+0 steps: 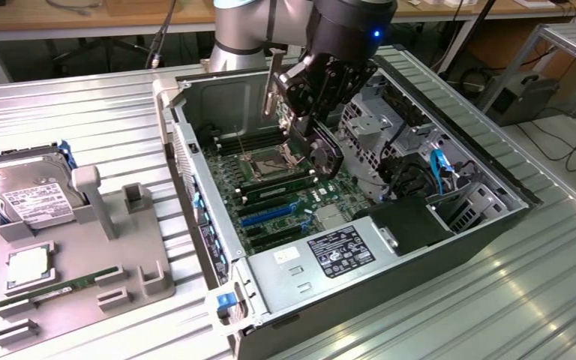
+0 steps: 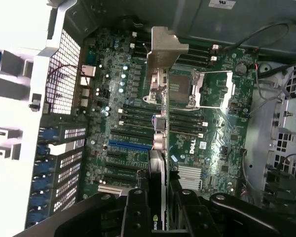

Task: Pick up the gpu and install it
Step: 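Insert the gpu into the slot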

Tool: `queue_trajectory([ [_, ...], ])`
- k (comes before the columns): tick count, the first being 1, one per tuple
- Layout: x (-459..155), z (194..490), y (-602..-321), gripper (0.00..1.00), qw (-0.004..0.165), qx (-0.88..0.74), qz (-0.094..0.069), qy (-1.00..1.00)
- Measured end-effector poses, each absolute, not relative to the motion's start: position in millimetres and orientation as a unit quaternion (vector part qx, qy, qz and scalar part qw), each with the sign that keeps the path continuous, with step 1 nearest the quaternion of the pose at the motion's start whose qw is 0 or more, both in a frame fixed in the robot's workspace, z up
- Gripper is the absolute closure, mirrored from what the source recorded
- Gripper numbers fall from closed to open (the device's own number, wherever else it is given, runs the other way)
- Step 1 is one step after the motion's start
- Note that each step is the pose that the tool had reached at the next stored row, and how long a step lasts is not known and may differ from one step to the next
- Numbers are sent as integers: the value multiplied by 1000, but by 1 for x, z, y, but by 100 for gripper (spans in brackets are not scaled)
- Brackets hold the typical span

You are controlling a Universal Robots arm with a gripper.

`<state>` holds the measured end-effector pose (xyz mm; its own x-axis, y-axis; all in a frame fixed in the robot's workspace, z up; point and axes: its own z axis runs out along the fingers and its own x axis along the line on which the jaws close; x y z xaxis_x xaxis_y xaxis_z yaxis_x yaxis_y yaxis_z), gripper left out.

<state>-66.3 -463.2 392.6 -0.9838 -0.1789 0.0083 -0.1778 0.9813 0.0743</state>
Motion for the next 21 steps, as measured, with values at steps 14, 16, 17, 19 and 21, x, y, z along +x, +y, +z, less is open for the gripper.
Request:
queue_trajectory([
  [14, -66, 389, -463, 74, -10, 243, -34, -969],
  [16, -66, 388, -463, 74, -10, 263, -34, -964],
  [17, -66, 387, -463, 74, -10, 277, -34, -960],
  [19, -66, 387, -463, 74, -10, 294, -34, -955],
  [21, -66, 386, -463, 74, -10, 312, -34, -949],
])
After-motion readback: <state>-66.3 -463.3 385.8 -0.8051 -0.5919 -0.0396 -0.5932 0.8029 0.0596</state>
